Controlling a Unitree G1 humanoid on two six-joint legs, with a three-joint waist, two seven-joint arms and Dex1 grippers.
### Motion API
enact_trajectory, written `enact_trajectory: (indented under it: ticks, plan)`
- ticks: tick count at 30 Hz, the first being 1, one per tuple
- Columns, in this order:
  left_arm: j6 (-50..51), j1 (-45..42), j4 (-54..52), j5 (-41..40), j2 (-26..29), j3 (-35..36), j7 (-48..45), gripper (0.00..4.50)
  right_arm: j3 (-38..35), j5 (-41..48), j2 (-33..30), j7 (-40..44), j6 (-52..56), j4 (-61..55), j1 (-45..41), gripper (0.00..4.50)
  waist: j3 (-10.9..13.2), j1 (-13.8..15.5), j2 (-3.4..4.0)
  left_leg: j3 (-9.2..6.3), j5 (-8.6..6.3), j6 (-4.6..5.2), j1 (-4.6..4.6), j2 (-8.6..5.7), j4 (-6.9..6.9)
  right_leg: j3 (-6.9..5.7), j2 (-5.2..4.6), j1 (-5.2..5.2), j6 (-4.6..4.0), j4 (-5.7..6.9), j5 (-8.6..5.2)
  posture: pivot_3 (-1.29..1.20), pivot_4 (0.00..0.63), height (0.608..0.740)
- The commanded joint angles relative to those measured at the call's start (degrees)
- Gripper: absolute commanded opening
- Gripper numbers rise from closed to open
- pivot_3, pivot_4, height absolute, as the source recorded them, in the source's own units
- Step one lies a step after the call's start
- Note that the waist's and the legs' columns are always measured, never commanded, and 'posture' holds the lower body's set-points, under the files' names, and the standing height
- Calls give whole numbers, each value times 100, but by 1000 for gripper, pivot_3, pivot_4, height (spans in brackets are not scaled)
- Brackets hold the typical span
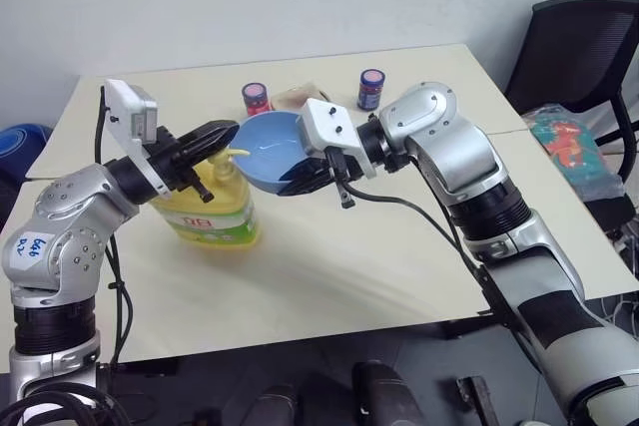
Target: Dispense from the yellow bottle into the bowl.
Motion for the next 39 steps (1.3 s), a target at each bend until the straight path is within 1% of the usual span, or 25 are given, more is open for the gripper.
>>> enact_trajectory:
  ticks: [1, 3, 5, 10, 12, 14, 17, 18, 20, 23, 25, 29, 30, 31, 32, 33, 36, 39]
  plan:
    - [109, -131, -58, -347, 27, 243, -88, 46, -389, 90, -80, -170, -505, 126, 111, 0, 3, 19, -8, 0, 0, 0, -3, 0, 0, 0, 0, -3, 0, -1, 0, 0, 150, 740]
    - [51, -258, -166, -603, 122, 598, -91, 46, -578, 101, -296, -168, -808, 295, 300, 0, 14, 68, -28, -1, 0, 0, -8, 0, 1, 0, 0, -7, 0, -1, 0, 0, 150, 740]
    - [-56, -276, -210, -698, 180, 806, -122, 46, -679, 116, -432, -145, -988, 370, 441, 0, 27, 85, -50, -2, 0, 0, -29, -1, 7, -1, 0, -24, 0, 0, 0, 0, 150, 740]
    - [-88, 144, -602, -1023, 657, 1531, -433, 46, -947, 36, -1034, -165, -1300, 674, 1181, 0, 27, 70, -53, -2, 0, 0, -37, 2, 1, -7, 0, -34, 0, -15, 0, 0, 150, 740]
    - [79, 749, -987, -1306, 796, 2068, -520, 46, -1004, -127, -1238, -322, -1647, 1066, 1504, 0, 28, 39, -54, 2, 0, 0, -38, 3, -2, -5, 2, -35, 0, -28, 0, 0, 150, 740]
    - [111, 1779, -1416, -1167, 887, 2541, -823, 46, -1034, -332, -1429, -484, -2229, 1497, 1807, 0, 29, -15, -52, 2, -1, 0, -27, 4, -11, 5, 6, -35, 0, -29, 0, 0, 150, 740]
    - [-94, 2710, -1786, -894, 918, 2804, -992, 46, -1051, -450, -1541, -553, -2694, 1806, 2030, 0, 48, -12, -54, 4, -2, -1, -18, 5, -28, 7, 8, -35, -6, -31, -3, 0, 150, 740]
    - [-111, 3111, -2013, -924, 793, 3012, -983, 46, -1062, -510, -1556, -652, -2927, 1945, 2187, 0, 51, -4, -56, 3, -3, -3, -20, 6, -22, 7, 8, -35, -7, -39, -3, 0, 150, 740]
    - [-140, 3619, -2305, -1063, 564, 3285, -905, 46, -1128, -564, -1527, -865, -3163, 2198, 2353, 0, 51, 5, -56, 10, -4, -4, -17, 10, -17, 11, 10, -33, -15, -38, 2, 0, 150, 740]
    - [-319, 4086, -2470, -1058, 188, 3365, -768, 46, -1144, -773, -1450, -1303, -3691, 2828, 2353, 0, 53, 85, -53, 14, -6, -4, -13, 10, -13, 14, 10, -29, -16, -37, 2, 0, 150, 740]
    - [-464, 4379, -2515, -887, 26, 3220, -846, 46, -1181, -765, -1354, -1433, -3971, 3183, 2349, 0, 53, 117, -53, 14, -6, -3, -13, 9, -8, 13, 10, -26, -16, -36, 2, 0, 150, 740]
    - [-822, 4652, -2398, -516, -37, 2864, -1024, 46, -1297, -652, -1218, -1374, -4163, 3684, 2303, 0, 53, 153, -54, 14, -7, -1, -11, 9, -7, 13, 10, -19, -18, -40, 3, 0, 150, 740]
    - [-890, 4639, -2368, -457, -30, 2789, -1016, 11, -1367, -572, -1177, -1317, -4183, 3763, 2286, 306, 52, 159, -54, 14, -7, -1, -10, 9, -6, 13, 10, -17, -18, -40, 3, 0, 150, 740]
    - [-936, 4600, -2347, -446, -48, 2732, -970, 202, -1450, -497, -1144, -1326, -4292, 3815, 2273, 658, 52, 167, -55, 13, -7, -1, -9, 9, -6, 12, 10, -16, -19, -40, 4, 0, 150, 740]
    - [-945, 4560, -2344, -476, -93, 2690, -867, 401, -1508, -411, -1153, -1225, -4302, 3794, 2286, 850, 52, 175, -55, 13, -8, -1, -7, 9, -6, 12, 11, -14, -19, -41, 4, 0, 150, 740]
    - [-923, 4577, -2355, -508, -120, 2640, -813, 616, -1628, -268, -1141, -1153, -4318, 3725, 2308, 1226, 52, 180, -54, 14, -8, 0, -7, 9, -6, 13, 11, -15, -20, -41, 4, 0, 150, 740]
    - [-1017, 4793, -2397, -363, -202, 2490, -830, 1504, -2033, 308, -1120, -846, -4138, 3273, 2497, 2217, 53, 191, -53, 14, -9, 2, -8, 11, -9, 13, 12, -17, -20, -44, 4, 0, 150, 740]
    - [-1310, 5053, -2275, -13, -268, 2351, -949, 2466, -2482, 1058, -1186, -525, -3820, 2340, 3028, 3315, 53, 229, -53, 13, -12, 4, -9, 14, -11, 12, 14, -16, -20, -50, 4, 0, 150, 740]
